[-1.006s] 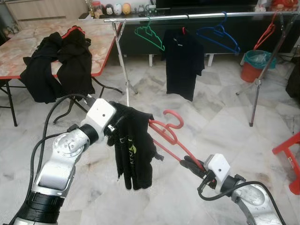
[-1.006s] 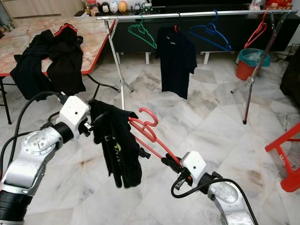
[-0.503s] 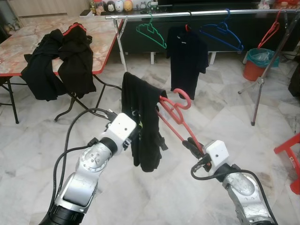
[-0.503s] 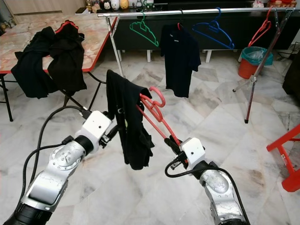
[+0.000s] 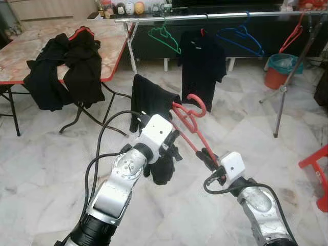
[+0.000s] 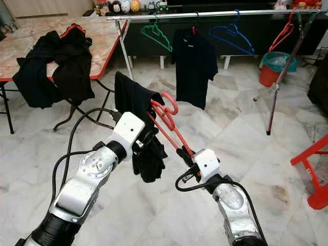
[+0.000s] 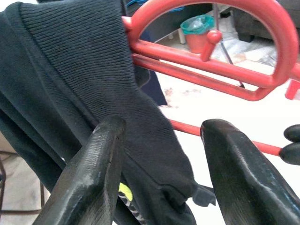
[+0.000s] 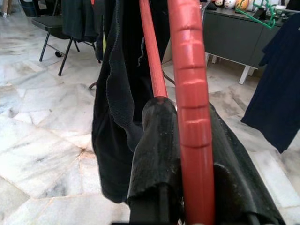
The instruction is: Hang hanger
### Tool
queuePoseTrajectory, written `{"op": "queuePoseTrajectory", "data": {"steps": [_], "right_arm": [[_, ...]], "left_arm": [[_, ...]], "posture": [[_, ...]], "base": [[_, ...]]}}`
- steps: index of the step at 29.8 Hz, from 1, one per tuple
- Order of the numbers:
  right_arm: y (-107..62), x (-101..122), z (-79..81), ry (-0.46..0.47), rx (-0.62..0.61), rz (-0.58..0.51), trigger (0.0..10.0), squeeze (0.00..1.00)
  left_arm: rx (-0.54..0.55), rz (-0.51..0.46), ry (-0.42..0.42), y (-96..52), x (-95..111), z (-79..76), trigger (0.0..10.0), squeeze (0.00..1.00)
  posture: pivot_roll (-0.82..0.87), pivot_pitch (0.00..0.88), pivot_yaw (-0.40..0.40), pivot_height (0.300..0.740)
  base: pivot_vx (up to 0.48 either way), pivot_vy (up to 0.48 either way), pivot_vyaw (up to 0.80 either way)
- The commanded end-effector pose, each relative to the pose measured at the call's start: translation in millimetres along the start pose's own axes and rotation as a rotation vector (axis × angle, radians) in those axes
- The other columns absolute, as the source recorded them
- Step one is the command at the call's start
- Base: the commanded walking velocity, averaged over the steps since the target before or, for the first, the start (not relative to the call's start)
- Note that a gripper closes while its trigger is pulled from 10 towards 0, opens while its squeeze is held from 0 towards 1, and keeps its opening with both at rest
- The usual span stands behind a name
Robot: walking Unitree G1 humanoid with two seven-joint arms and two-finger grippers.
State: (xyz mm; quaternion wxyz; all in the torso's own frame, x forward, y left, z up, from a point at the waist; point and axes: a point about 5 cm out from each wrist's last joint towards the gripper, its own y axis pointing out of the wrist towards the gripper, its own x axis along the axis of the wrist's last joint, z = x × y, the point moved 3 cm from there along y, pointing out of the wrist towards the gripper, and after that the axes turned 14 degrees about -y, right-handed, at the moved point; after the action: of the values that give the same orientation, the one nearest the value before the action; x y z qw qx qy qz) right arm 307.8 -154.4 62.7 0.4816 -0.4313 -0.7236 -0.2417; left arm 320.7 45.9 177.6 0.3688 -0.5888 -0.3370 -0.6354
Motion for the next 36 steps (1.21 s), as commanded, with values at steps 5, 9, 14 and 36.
{"op": "queuePoseTrajectory", "data": {"steps": [5,9,14,36], "right_arm": [[6.1,10,-3.3,-0.009,-0.019,-0.05,10.0,0.0],[6.1,9,-3.9,-0.01,-0.025,-0.05,10.0,0.0],[5.3,8,-3.3,-0.009,-0.021,-0.05,10.0,0.0],[8.6,10,-4.4,-0.014,-0.021,-0.06,10.0,0.0]], "left_arm": [[0.139,-0.025,-0.009,5.4,11,17.7,10.0,0.0],[0.224,-0.067,-0.022,8.2,21,29.7,10.0,0.0],[0.259,-0.069,-0.03,10.7,23,32.5,10.0,0.0],[0.206,0.012,-0.015,17.1,8,7.9,10.0,0.0]], "posture": [[0.01,0.021,0.085,0.74],[0.01,0.021,0.083,0.74],[0.01,0.02,0.083,0.74],[0.01,0.019,0.081,0.74]], "base": [[0.0,0.0,0.0],[0.0,0.0,0.0],[0.0,0.0,0.0],[0.0,0.0,0.0]]}}
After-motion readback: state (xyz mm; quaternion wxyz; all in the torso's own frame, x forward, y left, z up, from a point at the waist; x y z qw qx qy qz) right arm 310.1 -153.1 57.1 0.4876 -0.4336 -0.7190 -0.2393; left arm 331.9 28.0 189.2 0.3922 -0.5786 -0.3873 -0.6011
